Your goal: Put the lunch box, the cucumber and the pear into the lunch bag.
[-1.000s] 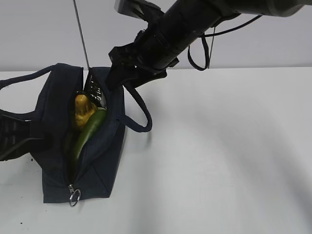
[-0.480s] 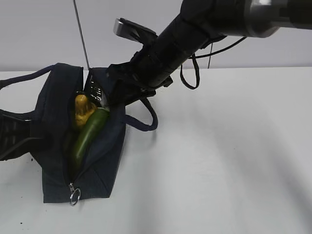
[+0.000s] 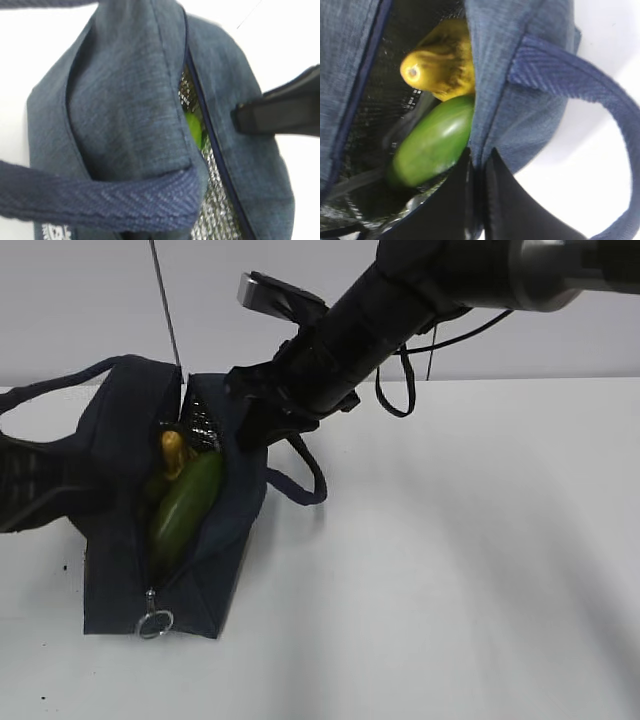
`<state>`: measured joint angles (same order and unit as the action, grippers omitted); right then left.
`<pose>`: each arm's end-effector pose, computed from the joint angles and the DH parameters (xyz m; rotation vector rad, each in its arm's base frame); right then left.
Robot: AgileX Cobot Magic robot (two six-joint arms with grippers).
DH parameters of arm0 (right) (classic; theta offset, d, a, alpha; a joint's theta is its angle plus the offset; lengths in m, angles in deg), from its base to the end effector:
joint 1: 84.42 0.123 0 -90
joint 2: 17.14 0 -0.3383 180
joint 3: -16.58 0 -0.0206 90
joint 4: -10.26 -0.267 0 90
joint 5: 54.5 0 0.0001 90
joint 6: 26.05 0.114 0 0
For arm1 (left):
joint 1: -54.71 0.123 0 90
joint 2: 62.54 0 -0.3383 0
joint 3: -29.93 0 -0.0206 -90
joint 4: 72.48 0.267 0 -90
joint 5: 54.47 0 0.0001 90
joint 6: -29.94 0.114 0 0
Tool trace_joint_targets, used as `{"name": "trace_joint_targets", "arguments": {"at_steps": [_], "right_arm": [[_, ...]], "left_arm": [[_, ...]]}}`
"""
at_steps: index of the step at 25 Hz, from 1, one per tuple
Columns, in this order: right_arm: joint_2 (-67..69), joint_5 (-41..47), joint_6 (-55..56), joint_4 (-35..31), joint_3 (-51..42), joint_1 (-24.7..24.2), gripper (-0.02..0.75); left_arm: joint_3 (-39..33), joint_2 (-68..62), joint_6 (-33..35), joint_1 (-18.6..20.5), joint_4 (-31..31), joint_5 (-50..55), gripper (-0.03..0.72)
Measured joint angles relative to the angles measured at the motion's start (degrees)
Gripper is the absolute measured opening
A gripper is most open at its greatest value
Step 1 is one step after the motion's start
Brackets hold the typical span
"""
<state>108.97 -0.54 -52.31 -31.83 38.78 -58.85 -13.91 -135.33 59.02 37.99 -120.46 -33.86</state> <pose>0.4352 0.2768 0.2696 -0.7454 2.5138 0.9162 0.2127 -0.0951 0.2730 0.1357 2.3230 -0.6046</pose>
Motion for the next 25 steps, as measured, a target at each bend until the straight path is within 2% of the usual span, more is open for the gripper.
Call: {"name": "trace_joint_targets", "arguments": {"at_steps": [3,8,10,12,16,18,25], "right_arm": [[-1.75,0.58,0.01,1.72,0.00,-1.86,0.006],[-5.60,4.77,-0.11,3.50,0.00,-7.87,0.006],[-6.55,6.59,-0.11,4.70,0.00,-9.50,0.006],[-7.19,8.74,-0.11,8.01,0.00,-10.61,0.006],[-7.43,11.20,0.12,14.48,0.00,-10.89,0.006],[-7.43,11.20,0.26,15.46,0.00,-10.89,0.006],[-5.55,10.40,1.33,16.09,0.00,-10.89,0.006]], "left_arm": [[3.68,-0.88,0.01,0.00,0.11,0.79,-0.015],[9.79,-6.08,0.20,-0.37,-1.97,5.64,-0.015],[11.43,-9.43,1.04,-1.88,-3.48,5.96,-0.015],[13.27,-12.46,2.85,-5.08,-4.53,5.64,-0.015],[16.26,-17.58,4.71,-11.96,-5.66,3.34,-0.015],[17.08,-19.18,4.89,-13.93,-6.46,1.89,-0.015],[17.78,-21.77,4.96,-14.86,-8.20,-0.69,-0.015]]}}
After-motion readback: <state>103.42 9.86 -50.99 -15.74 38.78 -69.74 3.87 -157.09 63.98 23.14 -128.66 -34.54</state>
